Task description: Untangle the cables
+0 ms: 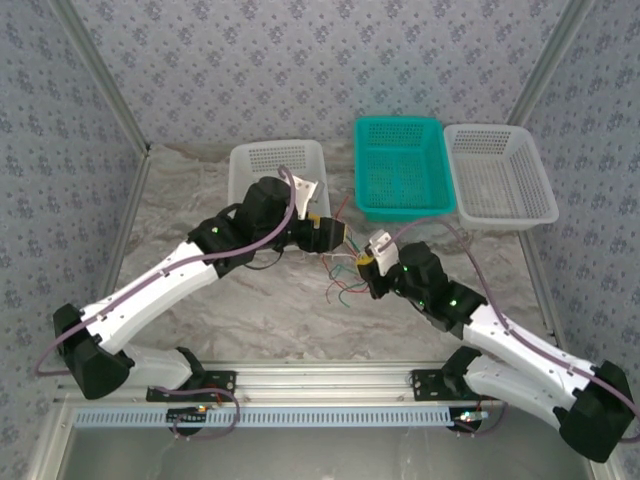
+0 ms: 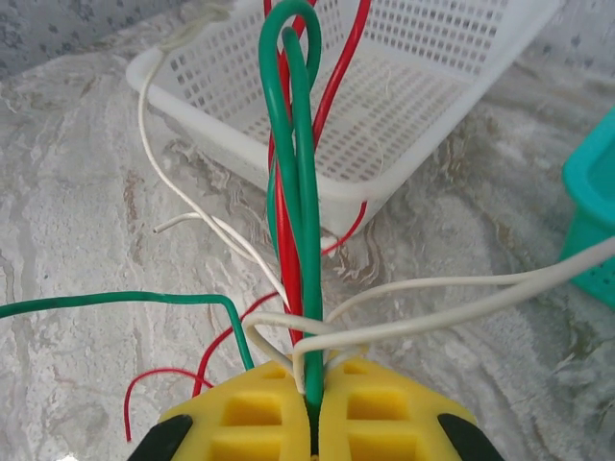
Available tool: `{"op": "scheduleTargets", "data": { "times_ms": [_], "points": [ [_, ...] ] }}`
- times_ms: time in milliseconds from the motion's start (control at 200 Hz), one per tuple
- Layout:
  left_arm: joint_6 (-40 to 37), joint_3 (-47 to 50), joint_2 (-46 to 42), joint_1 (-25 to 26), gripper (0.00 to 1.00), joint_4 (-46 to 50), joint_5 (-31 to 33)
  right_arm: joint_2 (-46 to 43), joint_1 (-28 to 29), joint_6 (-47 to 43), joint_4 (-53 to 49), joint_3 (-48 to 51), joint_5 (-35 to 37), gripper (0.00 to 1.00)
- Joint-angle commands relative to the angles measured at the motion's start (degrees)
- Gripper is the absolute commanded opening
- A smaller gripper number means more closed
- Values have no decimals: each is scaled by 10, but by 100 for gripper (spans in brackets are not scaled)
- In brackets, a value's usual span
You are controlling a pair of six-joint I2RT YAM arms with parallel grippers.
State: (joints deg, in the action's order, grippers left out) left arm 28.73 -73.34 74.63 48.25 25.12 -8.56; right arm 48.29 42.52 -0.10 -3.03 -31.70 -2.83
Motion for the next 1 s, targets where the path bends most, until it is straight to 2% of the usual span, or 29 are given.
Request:
{"op": "scheduleTargets", "data": {
  "times_ms": [0,250,345,405,505,545,595,730,854,929,994],
  "points": [
    [49,40,-28,-19,75,-22,-19,-25,-2,-27,22,-1,3,0],
    [131,132,-70,-52,76,-138,-71,-42,-16,10,24,-15,-27,0],
    [151,150,-67,-57,67,-174,-82,-45,-21,38,38,-21,-31,0],
    [161,153,-56,-56,58,-198,-100,-46,-24,55,49,-23,-34,0],
    [174,149,-31,-56,36,-222,-119,-46,-26,71,68,-24,-46,0],
    [177,148,-23,-56,23,-232,-127,-45,-27,73,71,-24,-49,1],
    [181,147,-17,-56,0,-246,-133,-44,-27,71,69,-24,-52,1],
    [175,139,-28,-56,0,-257,-129,-36,-29,74,50,-15,-24,6],
    [147,112,-66,-57,0,-222,-106,-28,-40,113,33,17,61,9],
    [129,91,-92,-56,0,-192,-86,-21,-62,148,20,42,103,13],
    [117,78,-113,-56,0,-173,-72,-16,-98,189,6,61,110,16]
  ]
}}
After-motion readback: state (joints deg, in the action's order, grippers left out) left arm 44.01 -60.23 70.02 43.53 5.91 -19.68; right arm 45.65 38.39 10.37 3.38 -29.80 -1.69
